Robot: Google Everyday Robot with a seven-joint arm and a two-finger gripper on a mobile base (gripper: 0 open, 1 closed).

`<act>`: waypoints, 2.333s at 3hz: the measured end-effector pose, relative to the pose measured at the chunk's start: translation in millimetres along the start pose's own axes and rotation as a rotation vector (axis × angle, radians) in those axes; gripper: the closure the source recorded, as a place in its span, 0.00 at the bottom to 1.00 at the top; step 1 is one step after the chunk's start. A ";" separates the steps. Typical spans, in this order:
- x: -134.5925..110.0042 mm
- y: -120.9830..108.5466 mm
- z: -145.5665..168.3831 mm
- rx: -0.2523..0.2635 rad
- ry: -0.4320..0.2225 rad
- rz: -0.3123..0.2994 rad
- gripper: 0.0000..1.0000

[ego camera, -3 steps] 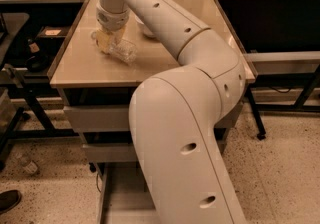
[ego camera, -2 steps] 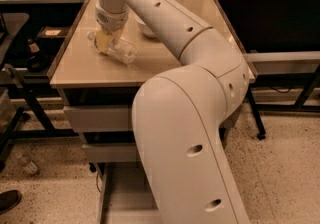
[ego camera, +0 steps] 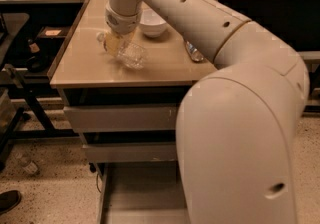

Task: Place water bottle into bottom drawer

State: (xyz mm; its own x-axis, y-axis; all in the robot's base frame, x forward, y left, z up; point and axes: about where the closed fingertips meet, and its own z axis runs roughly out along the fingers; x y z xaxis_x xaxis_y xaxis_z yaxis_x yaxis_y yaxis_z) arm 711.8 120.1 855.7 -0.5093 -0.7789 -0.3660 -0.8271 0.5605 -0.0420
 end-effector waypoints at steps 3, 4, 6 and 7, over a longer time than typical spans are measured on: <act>82.9 47.8 -32.1 0.064 0.062 0.059 1.00; 130.5 76.4 -57.6 0.092 0.105 0.109 1.00; 140.9 79.3 -52.2 0.084 0.119 0.126 1.00; 171.4 94.9 -42.8 0.055 0.146 0.190 1.00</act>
Offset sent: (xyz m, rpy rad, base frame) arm -0.0984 -0.0511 -0.0021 -0.0828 -0.0055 -0.0835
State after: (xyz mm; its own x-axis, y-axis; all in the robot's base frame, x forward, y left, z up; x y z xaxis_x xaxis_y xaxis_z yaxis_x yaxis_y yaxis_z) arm 535.9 27.7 828.8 -0.6865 -0.6883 -0.2344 -0.7012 0.7120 -0.0375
